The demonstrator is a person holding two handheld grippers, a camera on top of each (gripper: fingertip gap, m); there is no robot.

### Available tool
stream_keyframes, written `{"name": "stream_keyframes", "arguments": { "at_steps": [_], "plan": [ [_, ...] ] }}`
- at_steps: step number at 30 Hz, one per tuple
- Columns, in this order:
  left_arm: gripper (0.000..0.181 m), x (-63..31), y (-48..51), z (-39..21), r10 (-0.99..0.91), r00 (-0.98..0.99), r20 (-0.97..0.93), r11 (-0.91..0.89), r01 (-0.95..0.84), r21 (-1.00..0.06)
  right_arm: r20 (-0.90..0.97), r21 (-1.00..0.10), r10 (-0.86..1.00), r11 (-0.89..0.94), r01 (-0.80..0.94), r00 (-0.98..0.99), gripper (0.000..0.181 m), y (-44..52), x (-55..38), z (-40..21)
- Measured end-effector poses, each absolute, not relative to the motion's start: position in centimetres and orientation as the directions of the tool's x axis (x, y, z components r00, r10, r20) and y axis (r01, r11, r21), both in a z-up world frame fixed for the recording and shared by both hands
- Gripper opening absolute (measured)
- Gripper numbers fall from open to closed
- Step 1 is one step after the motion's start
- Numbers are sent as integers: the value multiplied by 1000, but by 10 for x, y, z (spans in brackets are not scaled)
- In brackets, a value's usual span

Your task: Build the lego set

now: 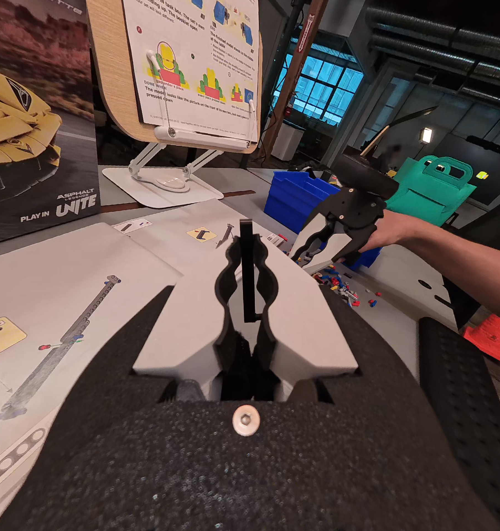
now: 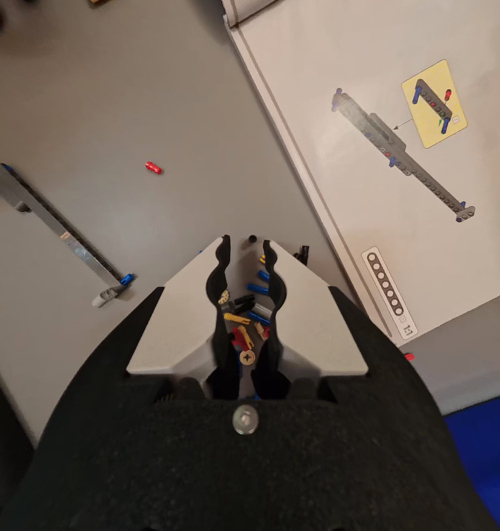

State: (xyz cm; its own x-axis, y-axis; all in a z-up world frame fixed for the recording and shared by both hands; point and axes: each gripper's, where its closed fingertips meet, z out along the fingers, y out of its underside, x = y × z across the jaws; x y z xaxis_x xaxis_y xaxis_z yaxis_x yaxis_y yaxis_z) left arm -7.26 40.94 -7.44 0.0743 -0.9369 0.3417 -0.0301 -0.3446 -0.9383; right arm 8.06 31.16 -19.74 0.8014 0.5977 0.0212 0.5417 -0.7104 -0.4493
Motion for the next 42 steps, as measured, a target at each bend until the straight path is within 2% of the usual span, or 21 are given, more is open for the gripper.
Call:
{"name": "stream_keyframes", "arguments": {
  "at_steps": [12, 32, 34, 37, 42],
  "plan": [
    [6, -71, 408, -77, -939, 70, 338, -341, -42, -939, 17, -387, 615, -723, 572, 788, 13, 315, 83, -207],
    [6, -70, 406, -79, -943, 68, 327, -330, -55, -942, 13, -378, 615, -727, 573, 788, 5, 319, 85, -207],
    [6, -70, 406, -78, -943, 70, 327, -330, -51, -942, 3, -417, 607, -722, 552, 795, 5, 321, 81, -200],
    [6, -70, 405, -77, -944, 67, 323, -326, -45, -944, -41, -583, 582, -674, 453, 812, 5, 335, 61, -171],
    [6, -67, 398, -75, -950, 58, 307, -309, -41, -950, -298, -793, 531, -600, 104, 793, 5, 347, 17, -115]
  ]
}}
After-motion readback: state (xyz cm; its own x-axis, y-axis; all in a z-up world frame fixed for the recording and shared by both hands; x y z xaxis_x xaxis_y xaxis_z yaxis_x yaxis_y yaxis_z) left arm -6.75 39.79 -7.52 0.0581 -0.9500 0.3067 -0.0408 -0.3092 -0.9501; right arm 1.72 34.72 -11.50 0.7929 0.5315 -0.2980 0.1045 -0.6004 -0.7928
